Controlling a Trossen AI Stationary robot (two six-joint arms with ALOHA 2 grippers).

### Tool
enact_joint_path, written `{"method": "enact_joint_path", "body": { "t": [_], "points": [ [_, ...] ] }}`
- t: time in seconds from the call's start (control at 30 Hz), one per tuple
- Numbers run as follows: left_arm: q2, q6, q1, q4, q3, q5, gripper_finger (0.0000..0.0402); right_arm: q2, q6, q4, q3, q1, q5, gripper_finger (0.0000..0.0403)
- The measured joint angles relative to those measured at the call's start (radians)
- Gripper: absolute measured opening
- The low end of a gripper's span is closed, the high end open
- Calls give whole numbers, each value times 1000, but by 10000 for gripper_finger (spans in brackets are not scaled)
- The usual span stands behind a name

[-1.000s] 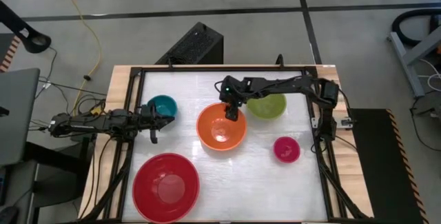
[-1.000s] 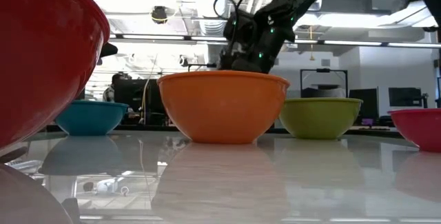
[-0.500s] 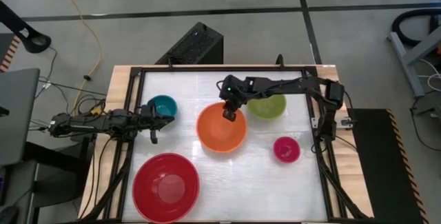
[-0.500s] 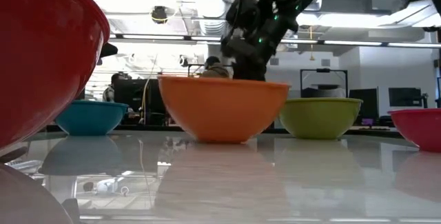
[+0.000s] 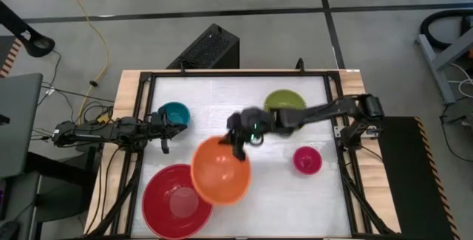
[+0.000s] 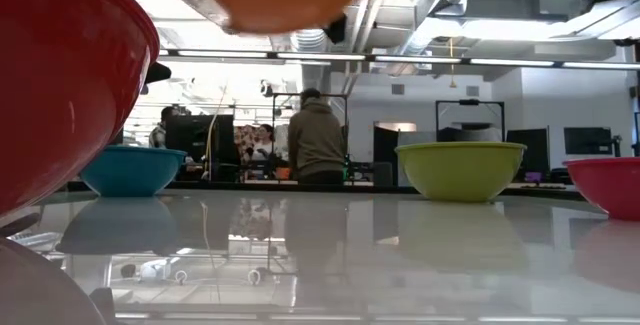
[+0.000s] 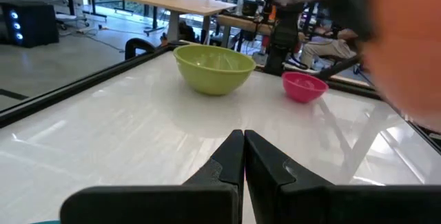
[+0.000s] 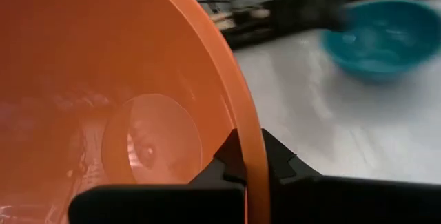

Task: Nest bowls inside each other
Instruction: Stack the orange bowl on the red bowl

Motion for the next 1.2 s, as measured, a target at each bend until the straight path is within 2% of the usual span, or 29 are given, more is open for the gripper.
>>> {"method": "enact_joint_path", "body": {
  "t": [0.1,0.23,0.5,0.7,0.93,1.2],
  "points": [
    [0,0,0,0,0,0,0,46,21,49,30,67,57,19],
    [0,0,0,1,0,-11,0,141,44,11,173,119,149,19],
    [0,0,0,3,0,-17,0,394,48,-224,567,118,147,19],
    [0,0,0,3,0,-17,0,544,70,-238,767,104,87,19],
    [0,0,0,3,0,-17,0,679,109,-247,902,106,5,19],
    [0,0,0,3,0,-18,0,758,135,-262,957,105,-32,19]
  ]
}}
